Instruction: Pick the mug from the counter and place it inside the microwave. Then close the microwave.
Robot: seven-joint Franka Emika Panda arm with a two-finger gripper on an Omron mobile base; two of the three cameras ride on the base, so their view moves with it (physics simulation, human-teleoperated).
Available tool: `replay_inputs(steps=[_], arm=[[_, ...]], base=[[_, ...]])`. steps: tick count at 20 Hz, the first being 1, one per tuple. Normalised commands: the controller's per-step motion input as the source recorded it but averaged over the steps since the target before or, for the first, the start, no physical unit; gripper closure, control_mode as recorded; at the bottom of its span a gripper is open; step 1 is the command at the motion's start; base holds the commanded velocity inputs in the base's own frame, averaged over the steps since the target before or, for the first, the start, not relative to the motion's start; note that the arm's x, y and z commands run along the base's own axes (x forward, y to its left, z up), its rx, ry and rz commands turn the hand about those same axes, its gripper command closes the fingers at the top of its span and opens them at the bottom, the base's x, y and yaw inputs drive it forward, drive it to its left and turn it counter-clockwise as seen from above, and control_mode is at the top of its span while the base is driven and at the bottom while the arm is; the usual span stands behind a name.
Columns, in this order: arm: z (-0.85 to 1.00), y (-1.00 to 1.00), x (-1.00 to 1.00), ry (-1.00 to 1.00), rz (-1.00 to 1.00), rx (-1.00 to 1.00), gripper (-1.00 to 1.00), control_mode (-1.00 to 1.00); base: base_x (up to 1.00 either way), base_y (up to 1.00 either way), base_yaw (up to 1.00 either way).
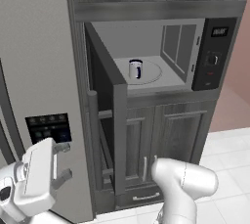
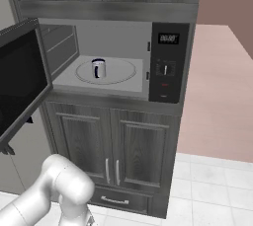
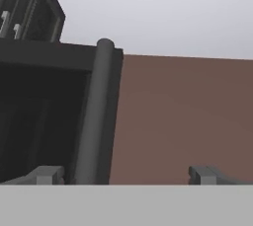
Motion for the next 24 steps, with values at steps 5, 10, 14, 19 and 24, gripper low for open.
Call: replay_inputs(steps=[5, 10, 14, 19, 24], arm=[[-0.01, -0.02, 0.13, 0.06, 0.05, 0.0, -1.0, -1.0], [0.0, -0.02, 0.13, 0.07, 0.16, 0.0, -1.0, -1.0], [-0.03, 0.0, 0.09, 0.05, 0.18, 0.0, -1.0, -1.0], [-0.03, 0.0, 0.03, 0.0, 0.16, 0.0, -1.0, -1.0], [0.0, -0.09, 0.0, 0.0, 0.01, 0.0, -1.0, -1.0]], base=[[0.0, 0.0, 0.0], [0.0, 0.0, 0.0], [0.0, 0.0, 0.0], [0.0, 0.0, 0.0], [0.0, 0.0, 0.0]])
